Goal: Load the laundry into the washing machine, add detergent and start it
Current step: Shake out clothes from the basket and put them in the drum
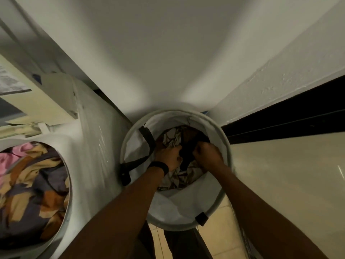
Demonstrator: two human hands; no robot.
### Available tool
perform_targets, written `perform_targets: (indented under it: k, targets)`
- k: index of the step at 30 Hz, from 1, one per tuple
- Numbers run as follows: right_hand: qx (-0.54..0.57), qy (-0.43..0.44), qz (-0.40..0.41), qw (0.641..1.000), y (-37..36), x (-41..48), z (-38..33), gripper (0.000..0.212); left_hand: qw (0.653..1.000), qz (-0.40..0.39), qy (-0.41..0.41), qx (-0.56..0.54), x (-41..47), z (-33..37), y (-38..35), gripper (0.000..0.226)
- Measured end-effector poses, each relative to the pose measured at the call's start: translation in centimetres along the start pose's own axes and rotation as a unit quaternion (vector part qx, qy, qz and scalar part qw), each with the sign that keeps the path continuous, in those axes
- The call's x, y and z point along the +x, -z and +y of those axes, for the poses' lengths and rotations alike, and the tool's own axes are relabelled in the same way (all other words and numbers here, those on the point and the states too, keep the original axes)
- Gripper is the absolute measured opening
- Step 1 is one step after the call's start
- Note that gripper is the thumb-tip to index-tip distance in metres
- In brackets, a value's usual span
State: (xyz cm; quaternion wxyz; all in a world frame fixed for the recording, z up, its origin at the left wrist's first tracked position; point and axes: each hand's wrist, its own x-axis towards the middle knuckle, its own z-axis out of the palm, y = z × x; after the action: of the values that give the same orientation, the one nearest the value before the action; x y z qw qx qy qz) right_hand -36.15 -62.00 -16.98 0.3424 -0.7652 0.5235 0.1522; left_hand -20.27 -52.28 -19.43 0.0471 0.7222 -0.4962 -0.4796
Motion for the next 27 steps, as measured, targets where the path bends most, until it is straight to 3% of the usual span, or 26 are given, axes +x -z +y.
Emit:
perform_targets:
  k: [4, 6, 8, 12, 14, 16, 19, 24, 27]
  targets:
    - [0.183, 0.095, 0.05, 0.977, 3.7, -3.0, -2.8, 0.005, 0.996, -0.003, -0.039, -0.074, -2.6, 2.1, 2.0, 0.063]
    - [0.273, 0.126, 0.082, 0.95, 5.4, -4.5, -4.0, 0.011, 0.988, 0.023, -0.059, -0.142, -4.1, 3.7, 3.0, 0.05]
    - [0.339, 0.139, 0.101, 0.925, 7.2, -6.2, -5.3, 0.014, 0.975, 0.099, -0.06, -0.189, -5.5, 4.8, 4.0, 0.036]
    - [0.43, 0.18, 0.109, 0.878, 10.1, -9.4, -7.4, 0.012, 0.961, 0.198, -0.078, -0.179, -9.1, 6.2, 7.1, 0.024]
    - [0.458, 0.196, 0.121, 0.859, 11.2, -11.0, -8.2, 0.01, 0.959, 0.225, -0.089, -0.148, -11.1, 6.6, 8.7, 0.003]
    - [0.474, 0.205, 0.136, 0.846, 11.9, -12.5, -9.1, 0.01, 0.95, 0.261, -0.112, -0.132, -12.7, 7.1, 10.3, 0.02]
    - [0.458, 0.232, 0.181, 0.839, 12.3, -14.9, -10.4, 0.013, 0.938, 0.285, -0.156, -0.122, -15.6, 8.5, 12.5, 0.007]
    - [0.415, 0.234, 0.226, 0.85, 12.8, -17.3, -12.1, 0.018, 0.925, 0.295, -0.219, -0.101, -18.7, 10.8, 14.8, 0.013]
    - [0.389, 0.241, 0.213, 0.863, 12.9, -19.1, -12.4, 0.029, 0.92, 0.292, -0.245, -0.097, -20.1, 12.0, 16.0, 0.016]
